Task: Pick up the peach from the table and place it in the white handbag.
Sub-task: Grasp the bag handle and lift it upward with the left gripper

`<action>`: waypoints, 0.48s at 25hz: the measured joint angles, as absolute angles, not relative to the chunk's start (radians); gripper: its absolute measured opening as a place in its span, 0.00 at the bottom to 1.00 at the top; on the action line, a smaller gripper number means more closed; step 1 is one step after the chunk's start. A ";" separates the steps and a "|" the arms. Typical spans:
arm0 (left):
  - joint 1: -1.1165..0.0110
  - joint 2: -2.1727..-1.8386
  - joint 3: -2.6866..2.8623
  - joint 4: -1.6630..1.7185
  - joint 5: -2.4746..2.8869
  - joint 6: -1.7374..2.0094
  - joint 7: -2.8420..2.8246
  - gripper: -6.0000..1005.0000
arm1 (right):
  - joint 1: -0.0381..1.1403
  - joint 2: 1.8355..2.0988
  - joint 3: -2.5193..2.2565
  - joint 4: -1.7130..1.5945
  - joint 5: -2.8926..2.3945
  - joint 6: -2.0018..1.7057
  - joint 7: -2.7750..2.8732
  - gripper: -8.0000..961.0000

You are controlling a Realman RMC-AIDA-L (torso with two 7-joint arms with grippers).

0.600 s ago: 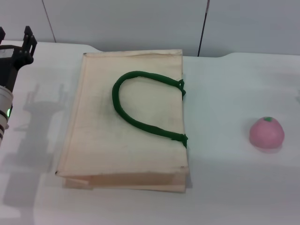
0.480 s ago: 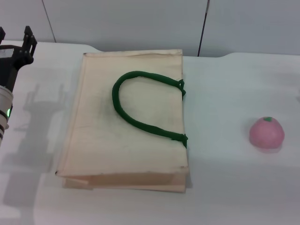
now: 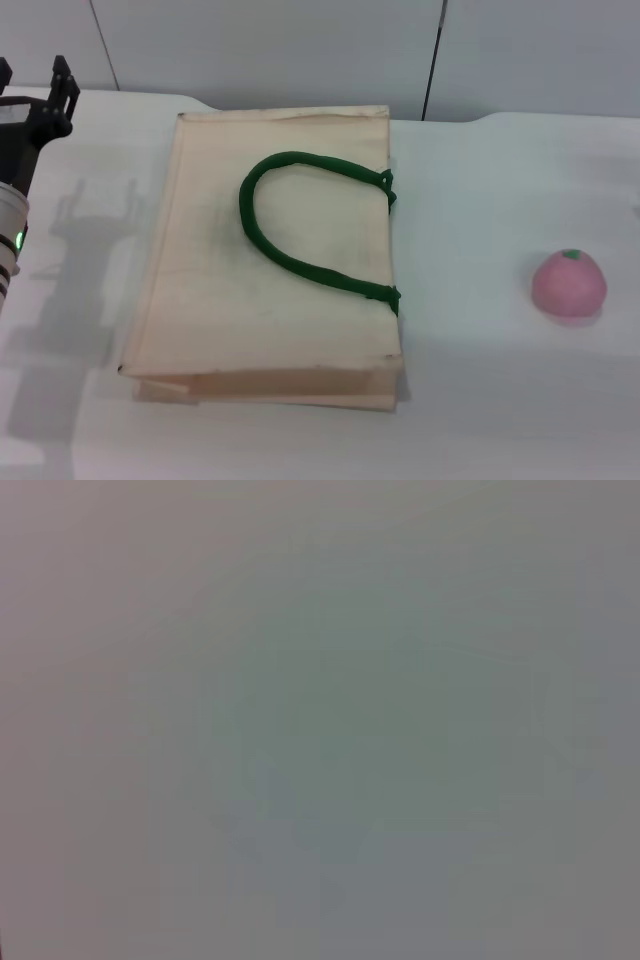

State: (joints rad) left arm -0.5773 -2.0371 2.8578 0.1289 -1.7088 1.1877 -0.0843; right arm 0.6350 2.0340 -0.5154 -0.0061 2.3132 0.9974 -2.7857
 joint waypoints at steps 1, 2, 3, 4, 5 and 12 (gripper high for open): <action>-0.578 -2.037 2.858 0.129 -1.709 1.185 -0.085 0.68 | 0.635 2.034 -0.515 -0.006 2.313 0.996 -2.786 0.92; -0.578 -2.037 2.858 0.129 -1.709 1.184 -0.085 0.68 | 0.635 2.034 -0.515 -0.006 2.313 0.995 -2.786 0.92; -0.579 -2.037 2.858 0.129 -1.709 1.183 -0.087 0.68 | 0.635 2.034 -0.515 -0.006 2.313 0.993 -2.786 0.92; -0.579 -2.037 2.858 0.131 -1.709 1.182 -0.091 0.69 | 0.635 2.034 -0.515 -0.006 2.313 0.992 -2.786 0.92; -0.580 -2.036 2.858 0.134 -1.709 1.178 -0.097 0.69 | 0.635 2.033 -0.515 -0.006 2.313 0.992 -2.786 0.92; -0.586 -2.030 2.860 0.137 -1.653 1.140 -0.196 0.68 | 0.631 2.030 -0.515 -0.006 2.312 0.991 -2.778 0.92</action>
State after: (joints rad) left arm -0.5864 -2.0298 2.8597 0.1367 -1.6534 1.1404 -0.1957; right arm 0.6308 2.0304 -0.5153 -0.0061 2.3121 0.9909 -2.7780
